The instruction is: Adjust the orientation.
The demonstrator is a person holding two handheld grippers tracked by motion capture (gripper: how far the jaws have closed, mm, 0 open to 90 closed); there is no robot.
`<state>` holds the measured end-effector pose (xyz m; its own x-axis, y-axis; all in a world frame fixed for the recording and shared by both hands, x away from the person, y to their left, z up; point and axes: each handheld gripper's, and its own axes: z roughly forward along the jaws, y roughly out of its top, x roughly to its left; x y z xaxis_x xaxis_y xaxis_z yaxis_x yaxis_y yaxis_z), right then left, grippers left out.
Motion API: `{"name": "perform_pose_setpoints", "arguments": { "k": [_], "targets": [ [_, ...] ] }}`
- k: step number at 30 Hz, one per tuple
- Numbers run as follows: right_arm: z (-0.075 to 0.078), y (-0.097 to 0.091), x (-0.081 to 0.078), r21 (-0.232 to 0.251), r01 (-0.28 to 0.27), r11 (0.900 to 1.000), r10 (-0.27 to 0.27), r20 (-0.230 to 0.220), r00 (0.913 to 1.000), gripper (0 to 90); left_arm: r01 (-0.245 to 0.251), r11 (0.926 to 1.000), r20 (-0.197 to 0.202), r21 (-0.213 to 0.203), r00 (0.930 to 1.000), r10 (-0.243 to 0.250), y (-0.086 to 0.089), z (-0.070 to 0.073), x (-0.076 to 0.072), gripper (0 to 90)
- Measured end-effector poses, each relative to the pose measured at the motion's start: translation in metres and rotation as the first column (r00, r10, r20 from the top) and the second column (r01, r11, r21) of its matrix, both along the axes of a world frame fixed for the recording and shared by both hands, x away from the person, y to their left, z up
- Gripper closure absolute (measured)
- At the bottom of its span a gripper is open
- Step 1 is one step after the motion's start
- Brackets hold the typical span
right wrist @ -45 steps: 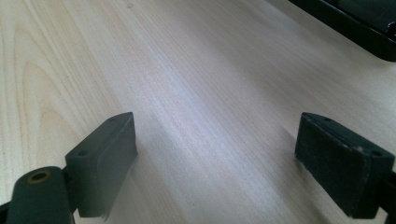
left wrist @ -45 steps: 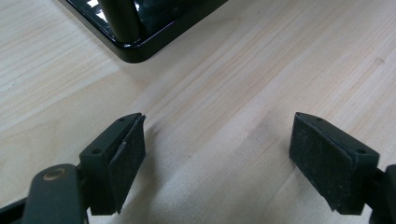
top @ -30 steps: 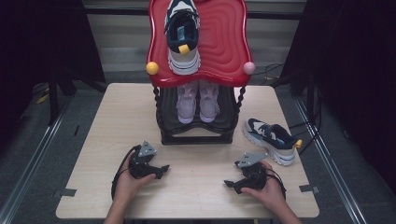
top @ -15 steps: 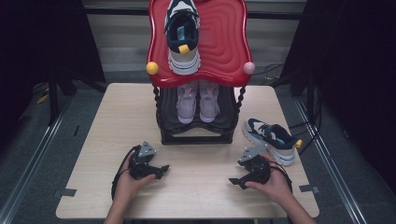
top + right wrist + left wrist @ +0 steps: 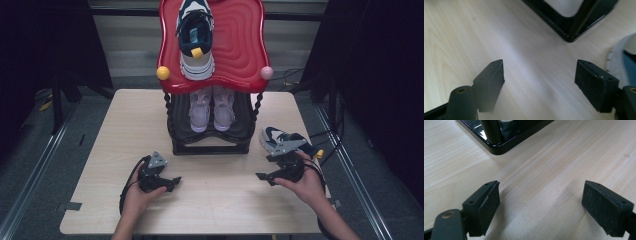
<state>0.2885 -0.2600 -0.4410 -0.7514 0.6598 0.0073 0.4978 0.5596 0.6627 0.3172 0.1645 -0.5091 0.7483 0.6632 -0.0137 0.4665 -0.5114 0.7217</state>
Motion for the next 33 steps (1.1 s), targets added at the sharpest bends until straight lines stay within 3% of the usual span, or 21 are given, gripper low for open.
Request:
{"name": "perform_pose_setpoints", "arguments": {
  "k": [5, 12, 16, 19, 23, 26, 29, 31, 33],
  "targets": [
    [0.017, -0.014, 0.005, -0.003, 0.046, 0.9989, -0.046, 0.026, 0.9986, 25.3, 0.000, 1.0000, 0.000, 0.000, 1.0000, 0.000, 0.000, 0.000, 0.000, 14.4],
    [0.036, -0.047, 0.011, -0.057, 0.116, 0.9915, -0.113, 0.057, 0.9919, 26.7, 0.000, 1.0000, 0.000, 0.001, 1.0000, 0.000, 0.000, 0.000, 0.000, 14.5],
    [0.036, -0.058, 0.011, -0.067, 0.147, 0.9869, -0.143, 0.059, 0.9880, 28.0, 0.000, 1.0000, 0.000, 0.001, 1.0000, 0.000, 0.000, 0.000, 0.000, 14.4],
    [0.034, -0.064, 0.013, -0.105, 0.158, 0.9818, -0.154, 0.049, 0.9869, 28.2, 0.000, 1.0000, 0.000, 0.001, 1.0000, 0.000, 0.000, 0.000, 0.000, 14.4],
    [0.025, -0.069, 0.016, -0.129, 0.178, 0.9756, -0.178, 0.008, 0.9839, 30.7, 0.001, 1.0000, -0.002, -0.001, 1.0000, -0.001, 0.000, 0.000, 0.000, 14.4],
    [0.023, -0.072, 0.016, -0.120, 0.176, 0.9771, -0.175, 0.021, 0.9844, 34.7, 0.002, 1.0000, -0.003, -0.002, 1.0000, -0.002, 0.000, 0.000, 0.000, 14.5],
    [0.025, -0.075, 0.016, -0.131, 0.183, 0.9743, -0.181, 0.030, 0.9830, 44.3, 0.003, 1.0000, -0.003, -0.002, 1.0000, -0.003, 0.000, 0.000, 0.000, 14.4],
    [0.027, -0.079, 0.017, -0.112, 0.203, 0.9728, -0.200, 0.034, 0.9791, 43.6, 0.003, 1.0000, -0.003, -0.002, 1.0000, -0.003, 0.000, 0.000, 0.000, 14.5],
    [0.027, -0.081, 0.018, -0.130, 0.218, 0.9672, -0.213, 0.057, 0.9755, 43.6, 0.003, 1.0000, -0.003, -0.002, 1.0000, -0.003, 0.000, 0.000, 0.000, 14.4]
  ]
}}
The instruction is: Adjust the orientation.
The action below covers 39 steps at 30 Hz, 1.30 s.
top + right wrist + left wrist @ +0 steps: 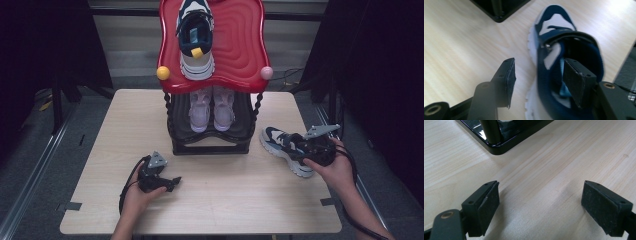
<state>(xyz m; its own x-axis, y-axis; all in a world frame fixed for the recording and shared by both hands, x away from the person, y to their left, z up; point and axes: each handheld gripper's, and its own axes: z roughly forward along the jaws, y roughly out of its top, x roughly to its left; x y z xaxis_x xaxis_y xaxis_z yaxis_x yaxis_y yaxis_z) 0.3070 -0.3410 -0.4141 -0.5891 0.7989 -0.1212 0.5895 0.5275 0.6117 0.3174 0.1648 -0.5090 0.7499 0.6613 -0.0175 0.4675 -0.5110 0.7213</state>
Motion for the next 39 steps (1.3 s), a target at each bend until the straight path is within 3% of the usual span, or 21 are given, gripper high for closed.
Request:
{"name": "perform_pose_setpoints", "arguments": {
  "k": [3, 4, 6, 7, 9, 12, 16, 18, 20, 21, 22, 26, 28, 30, 33, 39],
  "targets": [
    [-0.004, 0.000, 0.002, 0.007, -0.003, 1.0000, 0.003, -0.026, 0.9997, 47.1, 0.001, 1.0000, 0.000, 0.000, 1.0000, -0.001, 0.000, 0.000, 0.000, 14.5],
    [-0.010, 0.002, 0.004, 0.000, -0.013, 0.9999, 0.013, -0.053, 0.9985, 50.4, 0.000, 1.0000, -0.001, 0.000, 1.0000, 0.000, 0.000, 0.000, 0.000, 14.4],
    [-0.013, 0.005, 0.003, 0.004, -0.001, 1.0000, 0.001, -0.034, 0.9994, 65.3, 0.000, 1.0000, 0.000, -0.001, 1.0000, 0.000, 0.000, 0.000, 0.000, 14.5],
    [-0.013, 0.005, 0.002, 0.031, 0.000, 0.9995, 0.001, -0.030, 0.9995, 74.0, 0.000, 1.0000, 0.000, -0.001, 1.0000, 0.000, 0.000, 0.000, 0.000, 14.4],
    [-0.013, 0.006, 0.003, 0.097, 0.015, 0.9952, -0.011, -0.044, 0.9989, 77.6, 0.000, 1.0000, 0.000, 0.000, 1.0000, 0.000, 0.000, 0.000, 0.000, 14.5],
    [-0.011, 0.017, 0.004, 0.075, 0.022, 0.9970, -0.018, -0.046, 0.9988, 79.5, 0.000, 1.0000, 0.000, 0.000, 1.0000, 0.000, 0.000, 0.000, 0.000, 14.5],
    [-0.011, 0.033, 0.005, 0.151, 0.020, 0.9882, -0.011, -0.063, 0.9979, 79.3, 0.001, 1.0000, 0.000, 0.000, 1.0000, -0.001, 0.000, 0.000, 0.000, 14.5],
    [-0.011, 0.044, 0.004, 0.149, 0.012, 0.9888, 0.000, -0.078, 0.9970, 75.9, 0.000, 1.0000, -0.001, -0.001, 1.0000, 0.000, 0.000, 0.000, 0.000, 14.5],
    [-0.011, 0.050, 0.004, 0.168, 0.015, 0.9857, 0.000, -0.090, 0.9960, 65.6, 0.000, 1.0000, 0.000, 0.000, 1.0000, 0.000, 0.000, 0.000, 0.000, 14.5],
    [-0.011, 0.050, 0.004, 0.168, 0.015, 0.9857, 0.000, -0.090, 0.9960, 65.6, 0.000, 1.0000, 0.000, 0.000, 1.0000, 0.000, 0.000, 0.000, 0.000, 14.5],
    [-0.009, 0.052, 0.003, 0.130, -0.007, 0.9915, 0.015, -0.065, 0.9978, 59.6, 0.000, 1.0000, 0.000, 0.000, 1.0000, 0.000, 0.000, 0.000, 0.000, 14.5],
    [-0.001, 0.044, 0.000, 0.096, -0.018, 0.9952, 0.021, -0.030, 0.9993, 49.0, 0.003, 1.0000, 0.001, 0.003, 1.0000, -0.003, 0.000, 0.000, 0.000, 14.5],
    [0.002, 0.041, -0.004, 0.070, -0.022, 0.9973, 0.025, -0.045, 0.9987, 48.1, 0.003, 1.0000, 0.001, 0.003, 1.0000, -0.003, 0.000, 0.000, 0.000, 14.5],
    [-0.001, 0.041, -0.006, 0.062, -0.043, 0.9972, 0.048, -0.090, 0.9947, 49.2, 0.003, 1.0000, 0.001, 0.003, 1.0000, -0.003, 0.000, 0.000, 0.000, 14.5],
    [-0.007, 0.044, -0.013, 0.067, -0.067, 0.9955, 0.075, -0.120, 0.9900, 48.9, 0.003, 1.0000, 0.002, 0.003, 1.0000, -0.003, 0.000, 0.000, 0.000, 14.5],
    [-0.008, 0.049, -0.018, 0.188, -0.077, 0.9792, 0.104, -0.142, 0.9843, 50.8, 0.002, 1.0000, 0.004, 0.006, 1.0000, -0.002, 0.001, 0.000, 0.000, 14.6]
  ]
}}
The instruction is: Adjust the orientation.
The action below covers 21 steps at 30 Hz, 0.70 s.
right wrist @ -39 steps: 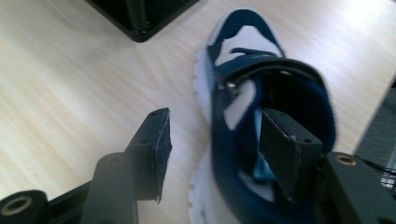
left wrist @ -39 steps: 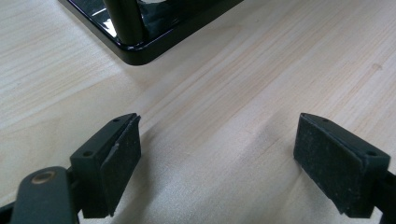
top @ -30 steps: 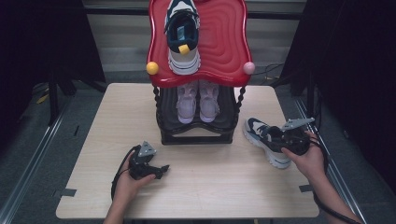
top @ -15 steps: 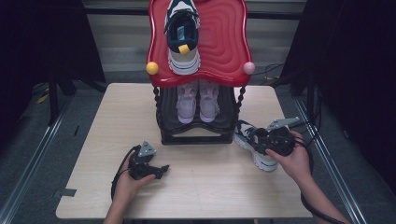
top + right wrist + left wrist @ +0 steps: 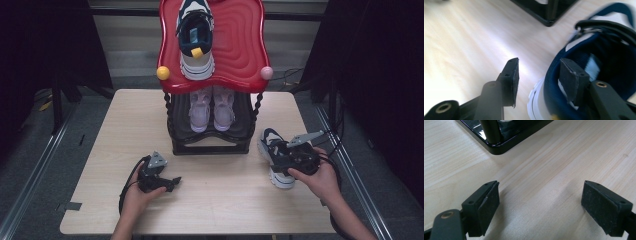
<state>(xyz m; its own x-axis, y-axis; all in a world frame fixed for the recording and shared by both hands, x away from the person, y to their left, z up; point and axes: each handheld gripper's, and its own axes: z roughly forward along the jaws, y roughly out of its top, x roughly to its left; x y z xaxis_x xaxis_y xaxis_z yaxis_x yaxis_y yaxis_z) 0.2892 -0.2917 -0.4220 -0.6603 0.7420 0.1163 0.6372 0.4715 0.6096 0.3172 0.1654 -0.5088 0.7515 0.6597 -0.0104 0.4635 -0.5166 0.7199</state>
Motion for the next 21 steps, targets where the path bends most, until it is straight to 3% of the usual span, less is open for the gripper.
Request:
{"name": "perform_pose_setpoints", "arguments": {
  "k": [6, 14, 19, 21],
  "targets": [
    [0.001, 0.013, -0.002, 0.012, -0.004, 0.9999, 0.005, -0.013, 0.9999, 43.3, 0.000, 1.0000, 0.000, 0.000, 1.0000, 0.000, 0.000, 0.000, 0.000, 14.6],
    [0.004, 0.023, -0.001, 0.015, -0.036, 0.9992, 0.036, -0.015, 0.9992, 40.3, 0.000, 1.0000, 0.001, 0.002, 1.0000, 0.000, 0.000, 0.000, 0.000, 14.6],
    [0.009, 0.025, 0.003, -0.063, -0.073, 0.9954, 0.070, -0.048, 0.9964, 41.4, 0.000, 1.0000, 0.000, 0.002, 1.0000, 0.000, 0.000, 0.000, 0.000, 14.6],
    [0.012, 0.025, 0.006, -0.099, -0.110, 0.9889, 0.103, -0.075, 0.9918, 42.1, 0.000, 1.0000, 0.000, 0.001, 1.0000, 0.000, 0.000, 0.000, 0.000, 14.6]
  ]
}}
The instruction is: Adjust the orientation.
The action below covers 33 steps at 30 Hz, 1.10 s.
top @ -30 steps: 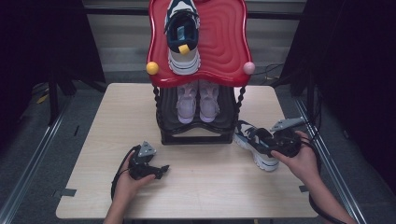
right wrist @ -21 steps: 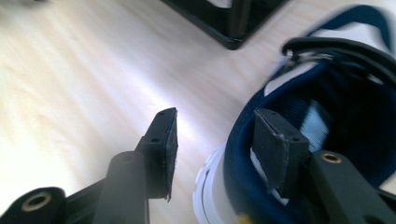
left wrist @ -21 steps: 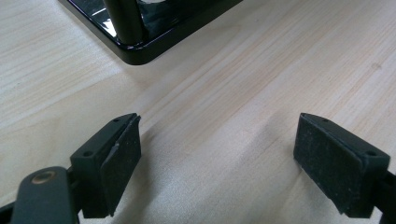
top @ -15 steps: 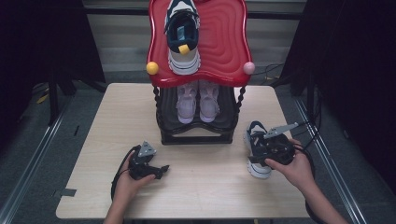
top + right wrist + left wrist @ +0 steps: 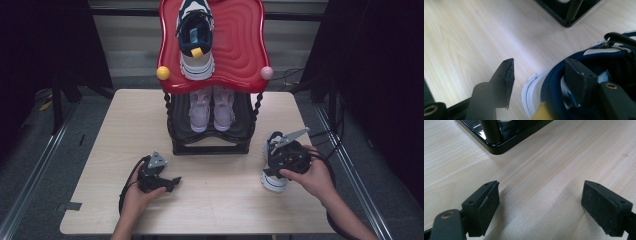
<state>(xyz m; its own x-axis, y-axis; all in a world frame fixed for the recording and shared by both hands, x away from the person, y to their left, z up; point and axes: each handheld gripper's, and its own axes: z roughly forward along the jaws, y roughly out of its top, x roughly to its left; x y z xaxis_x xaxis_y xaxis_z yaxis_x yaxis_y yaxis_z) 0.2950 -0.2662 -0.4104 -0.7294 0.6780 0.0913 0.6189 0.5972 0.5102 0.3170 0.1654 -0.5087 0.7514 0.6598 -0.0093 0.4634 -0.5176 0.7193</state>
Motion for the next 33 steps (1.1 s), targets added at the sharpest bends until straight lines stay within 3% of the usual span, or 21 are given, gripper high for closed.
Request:
{"name": "perform_pose_setpoints", "arguments": {
  "k": [10, 13, 18, 26, 27, 28, 29, 30, 31, 33],
  "targets": [
    [0.007, 0.007, 0.008, -0.109, -0.095, 0.9895, 0.083, -0.103, 0.9911, 41.9, 0.000, 1.0000, 0.000, 0.000, 1.0000, 0.000, 0.000, 0.000, 0.000, 14.6],
    [0.007, 0.007, 0.011, -0.162, -0.147, 0.9758, 0.125, -0.142, 0.9820, 41.9, 0.000, 1.0000, 0.000, 0.000, 1.0000, 0.000, 0.000, 0.000, 0.000, 14.6],
    [0.006, 0.008, 0.013, -0.218, -0.192, 0.9569, 0.149, -0.196, 0.9692, 42.7, 0.000, 1.0000, 0.000, 0.001, 1.0000, 0.000, 0.000, 0.000, 0.000, 14.6],
    [0.004, 0.012, 0.017, -0.265, -0.239, 0.9340, 0.175, -0.243, 0.9540, 45.2, 0.000, 1.0000, 0.000, 0.000, 1.0000, 0.000, 0.000, 0.000, 0.000, 14.5],
    [0.003, 0.011, 0.019, -0.279, -0.267, 0.9224, 0.203, -0.238, 0.9498, 45.6, 0.000, 1.0000, 0.000, 0.000, 1.0000, 0.000, 0.000, 0.000, 0.000, 14.6],
    [0.003, 0.013, 0.018, -0.275, -0.257, 0.9266, 0.186, -0.258, 0.9479, 46.6, 0.000, 1.0000, 0.000, 0.000, 1.0000, 0.000, 0.000, 0.000, 0.000, 14.6],
    [0.002, 0.012, 0.020, -0.282, -0.277, 0.9184, 0.207, -0.255, 0.9444, 47.9, 0.000, 1.0000, 0.000, 0.000, 1.0000, 0.000, 0.000, 0.000, 0.000, 14.5],
    [0.002, 0.014, 0.020, -0.286, -0.278, 0.9169, 0.201, -0.271, 0.9415, 48.7, 0.000, 1.0000, 0.000, 0.000, 1.0000, 0.000, 0.000, 0.000, 0.000, 14.5],
    [0.002, 0.014, 0.022, -0.303, -0.298, 0.9052, 0.218, -0.270, 0.9377, 49.4, 0.000, 1.0000, 0.000, 0.000, 1.0000, 0.000, 0.000, 0.000, 0.000, 14.6],
    [0.002, 0.016, 0.022, -0.306, -0.297, 0.9044, 0.213, -0.281, 0.9359, 50.4, 0.000, 1.0000, 0.000, 0.000, 1.0000, 0.000, 0.000, 0.000, 0.000, 14.6]
  ]
}}
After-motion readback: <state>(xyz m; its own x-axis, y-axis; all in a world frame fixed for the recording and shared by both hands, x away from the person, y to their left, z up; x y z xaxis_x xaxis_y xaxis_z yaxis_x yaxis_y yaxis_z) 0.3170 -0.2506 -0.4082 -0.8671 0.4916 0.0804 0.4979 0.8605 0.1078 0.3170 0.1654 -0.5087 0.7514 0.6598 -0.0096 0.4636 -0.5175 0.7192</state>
